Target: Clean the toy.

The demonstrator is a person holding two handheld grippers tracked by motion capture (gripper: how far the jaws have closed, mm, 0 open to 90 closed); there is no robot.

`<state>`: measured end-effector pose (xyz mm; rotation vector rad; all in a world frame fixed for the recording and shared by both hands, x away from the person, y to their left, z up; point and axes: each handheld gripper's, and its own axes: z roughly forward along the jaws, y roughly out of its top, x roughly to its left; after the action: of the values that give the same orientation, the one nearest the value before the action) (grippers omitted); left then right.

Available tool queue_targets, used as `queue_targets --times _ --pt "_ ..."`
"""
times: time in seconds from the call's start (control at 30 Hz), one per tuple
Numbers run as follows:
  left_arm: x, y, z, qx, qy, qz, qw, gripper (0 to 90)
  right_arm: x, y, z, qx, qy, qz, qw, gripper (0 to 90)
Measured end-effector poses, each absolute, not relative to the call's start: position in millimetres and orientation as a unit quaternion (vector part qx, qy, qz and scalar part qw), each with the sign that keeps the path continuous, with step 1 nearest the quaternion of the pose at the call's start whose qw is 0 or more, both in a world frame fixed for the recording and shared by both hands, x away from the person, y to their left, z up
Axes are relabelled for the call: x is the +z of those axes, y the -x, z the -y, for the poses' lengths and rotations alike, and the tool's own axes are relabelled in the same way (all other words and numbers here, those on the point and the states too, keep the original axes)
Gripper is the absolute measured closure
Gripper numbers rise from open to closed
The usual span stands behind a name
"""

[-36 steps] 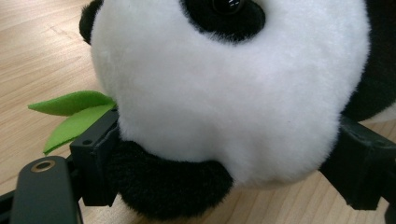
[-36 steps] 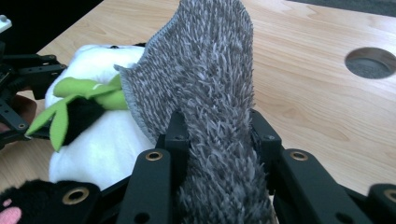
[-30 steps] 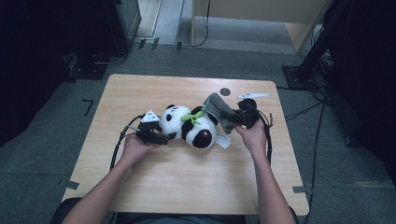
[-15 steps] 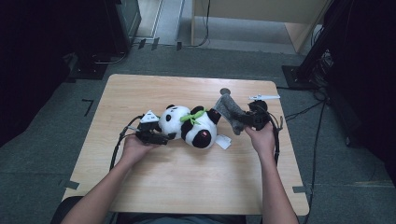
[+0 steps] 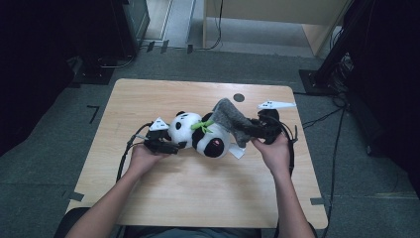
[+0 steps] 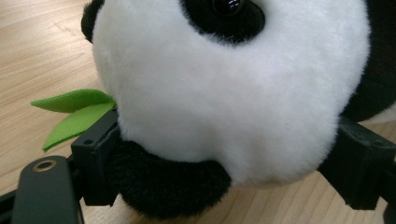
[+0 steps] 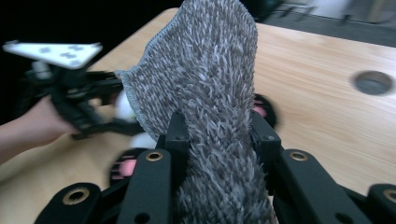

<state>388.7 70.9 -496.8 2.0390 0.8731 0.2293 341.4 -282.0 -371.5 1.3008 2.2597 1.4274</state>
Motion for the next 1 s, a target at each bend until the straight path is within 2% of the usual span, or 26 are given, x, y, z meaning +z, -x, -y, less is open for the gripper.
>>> queue_targets --times 0.2,0.33,0.73,1.0 --pt "-496.9 -389.3 -71.0 0.091 -0.819 -0.353 0.443 13.9 -369.6 -327.2 248.2 0.468 -0.389 -0.791 0.066 67.8" --pt "-497.0 -388.6 -70.4 0.092 -0.820 -0.353 0.441 13.9 -386.9 -329.8 237.3 0.436 -0.383 -0.813 0.056 67.5" --pt "-497.3 -388.5 -70.1 0.094 -0.821 -0.352 0.440 14.2 -411.0 -333.6 265.3 0.419 -0.424 -0.801 0.058 67.4" --pt "-497.4 -388.5 -70.3 0.093 -0.820 -0.351 0.443 14.3 -405.2 -332.3 273.6 0.419 -0.429 -0.797 0.076 67.5"
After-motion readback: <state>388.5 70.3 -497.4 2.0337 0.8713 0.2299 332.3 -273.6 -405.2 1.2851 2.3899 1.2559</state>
